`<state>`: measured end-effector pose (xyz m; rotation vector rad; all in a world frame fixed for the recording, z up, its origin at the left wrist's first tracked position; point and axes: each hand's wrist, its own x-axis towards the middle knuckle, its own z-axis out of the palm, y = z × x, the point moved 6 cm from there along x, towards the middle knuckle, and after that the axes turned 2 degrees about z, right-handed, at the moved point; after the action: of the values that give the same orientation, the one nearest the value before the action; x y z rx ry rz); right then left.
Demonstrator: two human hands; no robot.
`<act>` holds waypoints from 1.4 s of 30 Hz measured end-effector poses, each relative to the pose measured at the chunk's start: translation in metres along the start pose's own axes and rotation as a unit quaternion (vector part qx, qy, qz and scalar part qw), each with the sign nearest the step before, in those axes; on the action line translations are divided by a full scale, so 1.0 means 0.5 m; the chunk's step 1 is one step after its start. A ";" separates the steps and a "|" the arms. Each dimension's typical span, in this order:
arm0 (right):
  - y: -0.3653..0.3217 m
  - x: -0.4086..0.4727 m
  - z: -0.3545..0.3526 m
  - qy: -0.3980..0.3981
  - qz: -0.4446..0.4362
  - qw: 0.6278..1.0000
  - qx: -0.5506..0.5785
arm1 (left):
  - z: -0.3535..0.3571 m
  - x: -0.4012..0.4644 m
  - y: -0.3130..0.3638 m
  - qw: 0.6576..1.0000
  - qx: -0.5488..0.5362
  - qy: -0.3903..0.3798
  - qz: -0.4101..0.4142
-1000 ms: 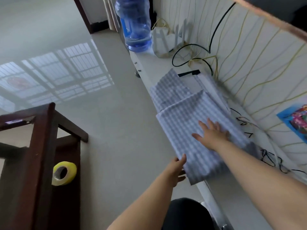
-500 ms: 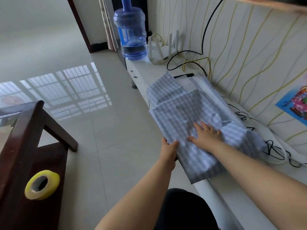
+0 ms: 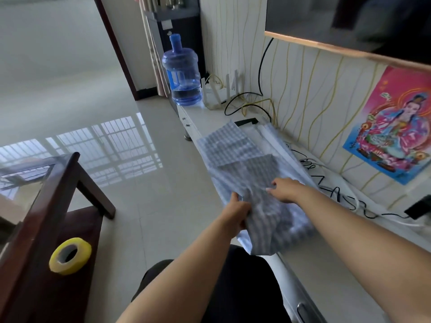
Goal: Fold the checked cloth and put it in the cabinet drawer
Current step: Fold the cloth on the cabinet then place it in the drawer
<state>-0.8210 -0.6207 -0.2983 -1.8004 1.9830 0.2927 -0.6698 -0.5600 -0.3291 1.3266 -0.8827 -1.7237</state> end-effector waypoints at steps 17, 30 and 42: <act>0.121 0.146 -0.031 0.051 0.164 0.980 0.098 | -0.052 0.090 0.029 0.981 0.034 0.150 0.116; 0.006 0.330 -0.052 0.012 -0.016 0.998 0.053 | -0.211 0.213 -0.053 0.947 -0.255 0.172 -0.093; 0.002 0.335 -0.062 -0.004 0.050 0.950 0.309 | -0.179 0.242 -0.042 0.972 -0.213 0.040 -0.093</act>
<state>-0.8362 -0.7830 -0.3473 -1.2942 1.8792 -0.2722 -0.6053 -0.6633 -0.4197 1.2028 -0.3196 -1.8576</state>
